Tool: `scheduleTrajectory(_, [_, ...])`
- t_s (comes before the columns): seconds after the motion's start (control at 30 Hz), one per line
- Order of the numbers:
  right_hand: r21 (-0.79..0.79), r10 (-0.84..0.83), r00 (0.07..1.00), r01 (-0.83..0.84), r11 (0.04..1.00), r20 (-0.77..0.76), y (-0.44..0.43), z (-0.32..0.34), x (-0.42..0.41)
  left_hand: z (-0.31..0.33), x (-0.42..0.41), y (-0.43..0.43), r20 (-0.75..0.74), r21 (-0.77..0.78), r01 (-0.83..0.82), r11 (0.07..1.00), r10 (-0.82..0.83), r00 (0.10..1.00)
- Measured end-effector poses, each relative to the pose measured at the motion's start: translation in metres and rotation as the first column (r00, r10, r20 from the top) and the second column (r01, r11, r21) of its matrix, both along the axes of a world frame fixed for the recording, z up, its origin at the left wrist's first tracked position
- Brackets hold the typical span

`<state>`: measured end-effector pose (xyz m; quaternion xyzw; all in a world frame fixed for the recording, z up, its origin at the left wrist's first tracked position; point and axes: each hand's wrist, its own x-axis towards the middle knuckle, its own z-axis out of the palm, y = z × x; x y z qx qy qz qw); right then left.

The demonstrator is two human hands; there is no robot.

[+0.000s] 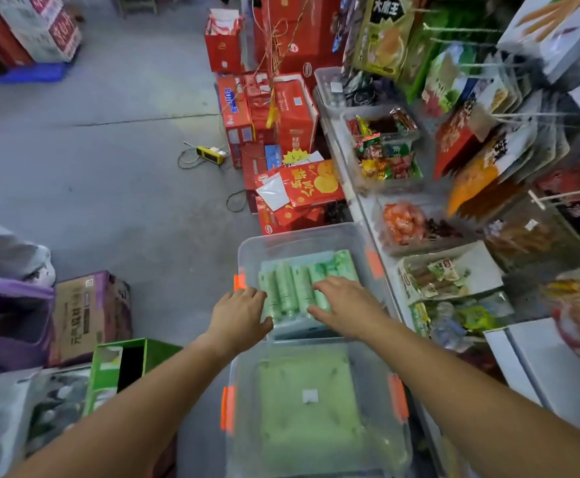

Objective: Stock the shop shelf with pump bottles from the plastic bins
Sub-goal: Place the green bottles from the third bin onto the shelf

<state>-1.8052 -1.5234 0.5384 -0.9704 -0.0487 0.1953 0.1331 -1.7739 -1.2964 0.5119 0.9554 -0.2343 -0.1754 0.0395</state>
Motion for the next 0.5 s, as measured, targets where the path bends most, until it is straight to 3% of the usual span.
scheduleTrajectory(0.23, [-0.035, -0.073, 0.993, 0.070, 0.997, -0.094, 0.011, -0.056, 0.021, -0.069, 0.039, 0.009, 0.018, 0.036, 0.172, 0.984, -0.173, 0.985])
scheduleTrajectory(0.43, [-0.011, -0.035, 0.983, 0.033, 0.999, -0.181, 0.007, -0.122, 0.032, -0.121, 0.058, -0.003, -0.155, 0.100, 0.204, 0.974, -0.187, 0.970])
scheduleTrajectory(0.5, [0.005, -0.015, 0.981, 0.016, 1.000, -0.194, 0.002, -0.142, 0.038, -0.138, 0.063, -0.014, -0.136, 0.177, 0.261, 0.949, -0.239, 0.961])
